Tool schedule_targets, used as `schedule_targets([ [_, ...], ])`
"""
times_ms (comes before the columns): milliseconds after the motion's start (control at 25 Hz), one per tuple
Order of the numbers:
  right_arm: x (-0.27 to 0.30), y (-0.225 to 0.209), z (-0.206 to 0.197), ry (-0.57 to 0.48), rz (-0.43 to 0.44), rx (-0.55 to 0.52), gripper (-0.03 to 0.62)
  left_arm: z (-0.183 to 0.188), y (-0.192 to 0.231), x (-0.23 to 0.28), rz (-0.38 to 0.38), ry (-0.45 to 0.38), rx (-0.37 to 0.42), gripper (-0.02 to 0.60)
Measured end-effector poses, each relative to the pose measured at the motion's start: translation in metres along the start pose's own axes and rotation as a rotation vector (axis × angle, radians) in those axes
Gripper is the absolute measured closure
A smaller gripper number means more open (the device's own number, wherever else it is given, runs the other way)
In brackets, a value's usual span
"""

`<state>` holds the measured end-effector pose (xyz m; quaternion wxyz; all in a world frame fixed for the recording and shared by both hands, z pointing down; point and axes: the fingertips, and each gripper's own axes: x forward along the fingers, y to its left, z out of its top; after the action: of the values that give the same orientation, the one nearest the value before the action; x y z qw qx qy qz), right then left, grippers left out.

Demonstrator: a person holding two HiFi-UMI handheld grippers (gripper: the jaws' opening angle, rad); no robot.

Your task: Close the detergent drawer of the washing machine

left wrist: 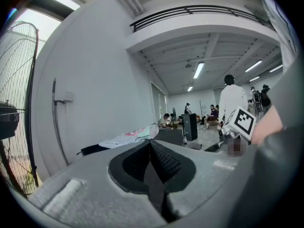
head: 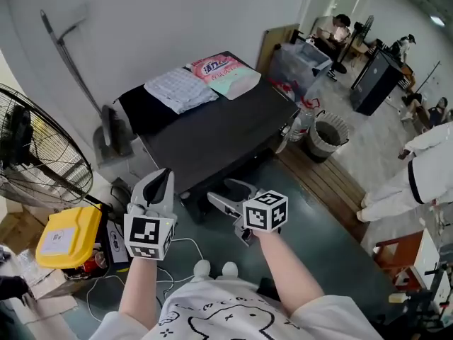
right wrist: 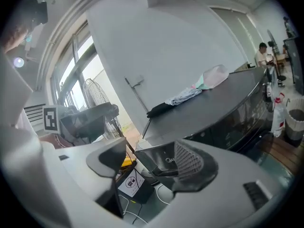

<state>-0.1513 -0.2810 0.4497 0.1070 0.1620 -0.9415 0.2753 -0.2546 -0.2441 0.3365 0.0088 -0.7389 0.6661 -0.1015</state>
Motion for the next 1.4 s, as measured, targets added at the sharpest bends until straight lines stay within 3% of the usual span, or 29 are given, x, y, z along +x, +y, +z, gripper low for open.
schedule_targets([
  [240, -0.024, 0.014, 0.028, -0.049, 0.004, -0.117, 0.404, 0.013, -0.006, -0.008, 0.01, -0.038, 0.016, 0.567],
  [400, -0.041, 0.016, 0.053, -0.096, -0.09, -0.293, 0.595, 0.023, -0.003, -0.01, 0.026, -0.063, 0.023, 0.566],
  [640, -0.058, 0.031, 0.084, -0.154, -0.163, -0.452, 0.595, 0.035, -0.005, -0.013, 0.021, -0.096, 0.037, 0.566],
  [1080, -0.103, 0.066, 0.141, -0.322, -0.315, -0.647, 0.595, 0.071, -0.001, -0.025, 0.055, -0.191, 0.042, 0.566],
  [1400, -0.123, 0.093, 0.167, -0.411, -0.313, -0.688, 0.595, 0.106, -0.009, -0.035, 0.047, -0.278, 0.119, 0.566],
])
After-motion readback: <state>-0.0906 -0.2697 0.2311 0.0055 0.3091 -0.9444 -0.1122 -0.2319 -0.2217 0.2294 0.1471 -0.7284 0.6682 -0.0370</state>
